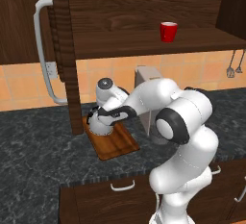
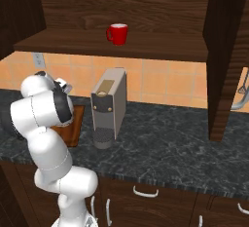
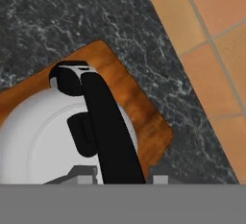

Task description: Pick the kettle from the counter and place it on the tray. Then pick the mug from the cabinet and place it on the tray. Then close the cabinet doors.

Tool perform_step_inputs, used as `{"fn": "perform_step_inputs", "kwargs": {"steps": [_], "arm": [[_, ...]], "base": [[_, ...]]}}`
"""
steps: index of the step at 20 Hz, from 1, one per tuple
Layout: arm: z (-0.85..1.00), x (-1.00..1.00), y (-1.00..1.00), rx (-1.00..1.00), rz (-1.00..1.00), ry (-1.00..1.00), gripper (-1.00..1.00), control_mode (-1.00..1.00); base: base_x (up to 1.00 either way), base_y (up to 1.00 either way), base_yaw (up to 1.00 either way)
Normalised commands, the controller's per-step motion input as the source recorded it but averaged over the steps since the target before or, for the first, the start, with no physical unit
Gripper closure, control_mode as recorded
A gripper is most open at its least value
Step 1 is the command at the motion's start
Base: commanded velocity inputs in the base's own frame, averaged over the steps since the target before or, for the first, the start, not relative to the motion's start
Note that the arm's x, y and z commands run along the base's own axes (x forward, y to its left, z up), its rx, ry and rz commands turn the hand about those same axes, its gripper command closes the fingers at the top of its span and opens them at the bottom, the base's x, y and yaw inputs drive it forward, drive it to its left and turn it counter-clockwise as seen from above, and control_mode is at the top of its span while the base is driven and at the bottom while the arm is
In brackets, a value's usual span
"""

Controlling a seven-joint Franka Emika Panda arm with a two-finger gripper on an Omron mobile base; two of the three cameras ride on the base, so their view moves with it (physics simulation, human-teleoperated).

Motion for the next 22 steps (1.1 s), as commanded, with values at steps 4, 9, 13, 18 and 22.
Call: {"fn": "perform_step_inputs", "kwargs": {"steps": [4, 9, 13, 18, 22], "arm": [[0.00, 0.00, 0.00, 0.00, -0.01, 0.00, -1.00, -1.00], [0.07, 0.00, 0.00, 0.00, 0.00, 0.00, -1.00, -1.00], [0.16, -0.27, 0.00, 0.01, 0.00, 0.00, -1.00, -1.00], [0.22, -0.35, 0.00, 0.04, -0.05, 0.00, -1.00, -1.00], [0.27, -0.47, 0.00, 0.08, -0.11, -0.03, -1.00, -1.00]], "base": [[0.00, 0.00, 0.00], [0.00, 0.00, 0.00], [0.00, 0.00, 0.00], [0.00, 0.00, 0.00], [0.00, 0.00, 0.00]]}}
